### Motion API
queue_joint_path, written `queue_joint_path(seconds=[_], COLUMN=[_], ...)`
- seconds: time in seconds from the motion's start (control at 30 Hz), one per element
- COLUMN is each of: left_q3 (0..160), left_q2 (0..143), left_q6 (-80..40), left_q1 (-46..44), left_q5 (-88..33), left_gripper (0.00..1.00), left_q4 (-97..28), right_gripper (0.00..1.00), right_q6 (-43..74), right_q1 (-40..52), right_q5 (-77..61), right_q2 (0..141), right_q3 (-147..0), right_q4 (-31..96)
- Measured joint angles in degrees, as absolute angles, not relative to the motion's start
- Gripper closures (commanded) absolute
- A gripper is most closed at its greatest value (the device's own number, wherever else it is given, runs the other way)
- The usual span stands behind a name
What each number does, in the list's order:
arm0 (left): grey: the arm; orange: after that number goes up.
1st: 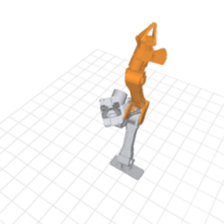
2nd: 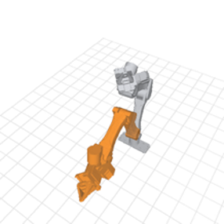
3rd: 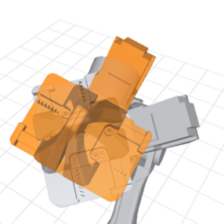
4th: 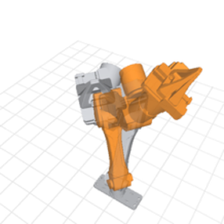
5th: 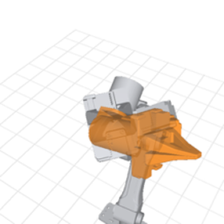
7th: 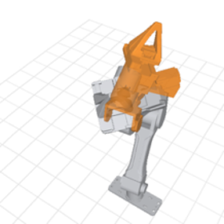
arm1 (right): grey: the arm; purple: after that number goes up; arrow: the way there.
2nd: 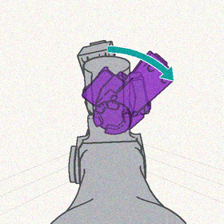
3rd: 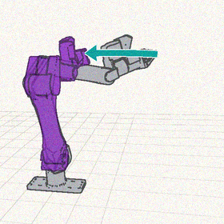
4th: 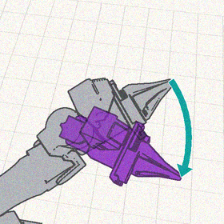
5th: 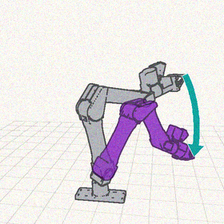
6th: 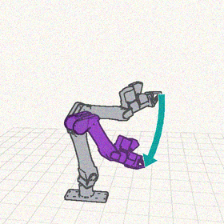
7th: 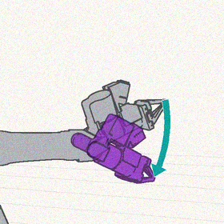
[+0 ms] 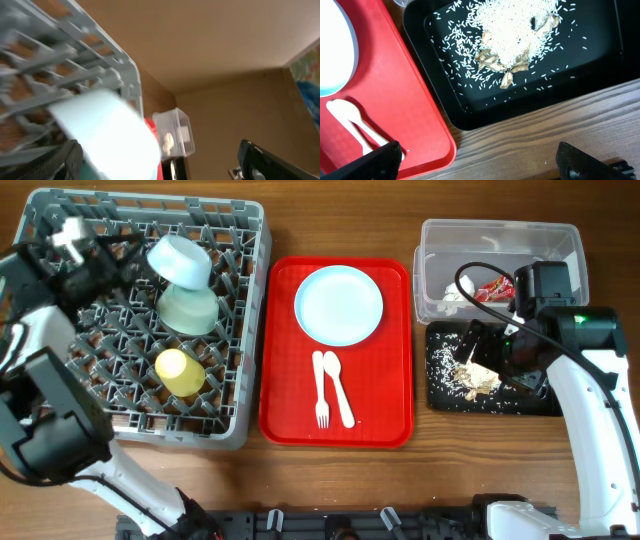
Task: Sort waste into correct bins and load items into the dishwasher rack
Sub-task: 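Place the light-blue bowl into the dish rack with the left gripper, then lower the left gripper onto the white fork and spoon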
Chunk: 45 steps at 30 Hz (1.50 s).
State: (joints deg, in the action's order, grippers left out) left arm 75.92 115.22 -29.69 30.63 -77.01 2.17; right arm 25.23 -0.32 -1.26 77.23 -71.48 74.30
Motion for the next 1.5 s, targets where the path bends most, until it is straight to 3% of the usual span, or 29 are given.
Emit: queue_joint_path(seconds=[0.13, 0.37, 0.47, 0.6, 0.83, 0.9, 0.93, 1.0, 1.1, 1.2, 1.5], left_q3=[75.9, 76.1, 76.4, 76.4, 76.2, 76.2, 76.2, 76.1, 76.1, 75.8, 63.8], left_q2=[111.8, 102.0, 93.5, 89.7, 91.8, 93.5, 94.8, 98.7, 102.2, 105.1, 105.5], left_q6=[-30.2, -29.4, -23.4, -17.6, -17.1, -20.2, -22.7, -27.2, -30.3, -32.5, -36.8], left_q1=[34.9, 31.0, 22.3, 1.9, -24.1, -26.3, -27.6, -30.5, -33.5, -36.8, -37.8], left_q5=[-76.5, -69.3, -56.6, -31.7, -11.6, -10.7, -10.3, -9.9, -9.6, -9.4, -5.8], left_gripper=[0.0, 0.0, 0.0, 0.0, 0.0, 0.05, 0.2, 0.13, 0.21, 0.18, 0.23], left_q4=[0.4, -12.3, -26.2, -42.4, -48.5, -51.3, -53.7, -55.7, -58.2, -60.2, -55.4], right_gripper=[0.0, 0.0, 0.0, 0.0, 0.0, 0.0, 0.0, 0.0, 0.0, 0.0, 0.0], right_q6=[25.2, 25.2, 25.2, 24.8, 24.1, 23.9, 23.7, 23.7, 23.4, 23.0, 23.0], right_q1=[-0.3, -0.3, -0.3, -0.3, -0.3, -0.3, -0.3, -0.3, -0.3, -0.3, -0.3], right_q5=[-1.3, -1.3, -1.3, -1.3, -1.3, -1.3, -1.3, -1.3, -1.3, -1.3, -1.3], right_q2=[77.2, 77.2, 77.2, 77.2, 77.2, 77.2, 77.2, 77.2, 77.2, 77.2, 77.2], right_q3=[-71.5, -71.5, -71.5, -71.5, -71.5, -71.5, -71.5, -71.5, -71.5, -71.5, -71.5], right_q4=[74.3, 74.4, 74.5, 74.6, 74.6, 74.6, 74.6, 74.6, 74.8, 74.8, 75.9])
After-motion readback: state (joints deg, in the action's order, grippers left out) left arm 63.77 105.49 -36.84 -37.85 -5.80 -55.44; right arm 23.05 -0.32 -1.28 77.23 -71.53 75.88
